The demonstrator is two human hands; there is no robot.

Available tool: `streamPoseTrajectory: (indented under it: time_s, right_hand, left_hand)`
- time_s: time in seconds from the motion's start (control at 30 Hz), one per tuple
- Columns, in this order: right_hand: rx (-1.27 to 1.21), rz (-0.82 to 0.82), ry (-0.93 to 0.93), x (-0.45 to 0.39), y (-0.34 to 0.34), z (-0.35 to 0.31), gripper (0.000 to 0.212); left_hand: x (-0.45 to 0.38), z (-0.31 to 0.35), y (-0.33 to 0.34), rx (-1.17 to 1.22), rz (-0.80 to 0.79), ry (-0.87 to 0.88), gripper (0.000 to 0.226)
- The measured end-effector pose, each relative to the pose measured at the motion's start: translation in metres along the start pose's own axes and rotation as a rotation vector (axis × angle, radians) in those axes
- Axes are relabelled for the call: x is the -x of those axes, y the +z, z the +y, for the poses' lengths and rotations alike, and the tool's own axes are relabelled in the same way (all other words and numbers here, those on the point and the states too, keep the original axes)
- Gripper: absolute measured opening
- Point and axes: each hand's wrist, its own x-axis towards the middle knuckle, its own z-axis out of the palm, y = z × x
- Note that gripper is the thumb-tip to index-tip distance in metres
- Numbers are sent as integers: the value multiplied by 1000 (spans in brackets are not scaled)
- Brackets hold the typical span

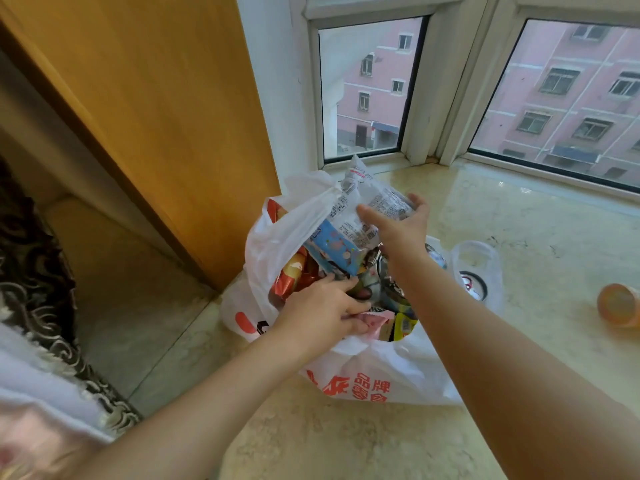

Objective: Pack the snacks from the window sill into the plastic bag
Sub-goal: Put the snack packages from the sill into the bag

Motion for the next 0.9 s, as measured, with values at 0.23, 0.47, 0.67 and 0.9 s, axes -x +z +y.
streamPoseTrajectory:
  time_s: [0.23, 0.47, 0.67, 0.9]
  right_hand:
    - [-72, 83, -209, 45, -52, 2, 64]
    - [97, -112, -279, 58, -133, -20, 50]
    - [464, -256, -513, 63, -163, -21, 60]
    - [1129, -504, -570, 88, -180, -21, 51]
  left_hand:
    - [9, -2, -3, -10, 486, 92, 43]
    - [-13, 13, -12, 214, 516, 26, 72]
    - [-22, 19, 9, 386, 47, -133, 59]
    - [-14, 27, 29, 192, -273, -95, 52]
